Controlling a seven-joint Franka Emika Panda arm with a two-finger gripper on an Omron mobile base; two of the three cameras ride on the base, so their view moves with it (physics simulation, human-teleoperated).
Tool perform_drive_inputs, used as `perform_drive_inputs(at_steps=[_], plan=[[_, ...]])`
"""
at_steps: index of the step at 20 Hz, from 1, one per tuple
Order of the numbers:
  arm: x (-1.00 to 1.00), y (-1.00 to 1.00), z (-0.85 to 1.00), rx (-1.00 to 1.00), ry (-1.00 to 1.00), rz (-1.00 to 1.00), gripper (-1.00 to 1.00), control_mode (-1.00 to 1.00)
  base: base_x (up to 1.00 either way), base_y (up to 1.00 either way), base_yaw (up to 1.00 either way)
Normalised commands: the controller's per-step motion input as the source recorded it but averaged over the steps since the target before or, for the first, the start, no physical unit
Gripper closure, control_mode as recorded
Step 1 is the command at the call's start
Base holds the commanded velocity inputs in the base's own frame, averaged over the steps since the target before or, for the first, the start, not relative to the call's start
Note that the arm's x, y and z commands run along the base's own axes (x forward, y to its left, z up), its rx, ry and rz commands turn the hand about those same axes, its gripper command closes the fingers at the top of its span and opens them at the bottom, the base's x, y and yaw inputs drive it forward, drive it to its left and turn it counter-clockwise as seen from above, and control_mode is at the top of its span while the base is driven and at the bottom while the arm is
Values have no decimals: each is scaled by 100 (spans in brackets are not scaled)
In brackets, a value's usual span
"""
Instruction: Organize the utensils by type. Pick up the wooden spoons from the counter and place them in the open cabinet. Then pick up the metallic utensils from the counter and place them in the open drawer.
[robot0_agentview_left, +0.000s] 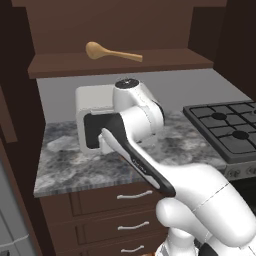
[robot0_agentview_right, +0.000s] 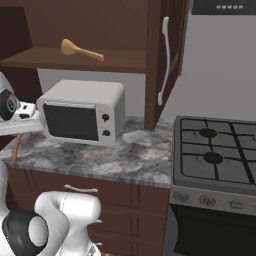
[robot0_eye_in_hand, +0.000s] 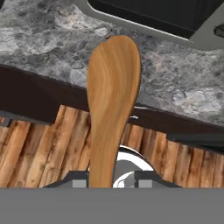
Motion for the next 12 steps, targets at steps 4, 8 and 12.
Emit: perform_drive_inputs(at_steps=[4, 8, 12], plan=[[-3, -3, 85, -23, -2, 50, 100, -100, 0, 0, 0], [0, -1, 82, -27, -3, 55, 100, -100, 0, 0, 0], [0, 0, 79, -27, -12, 47, 100, -100, 0, 0, 0]])
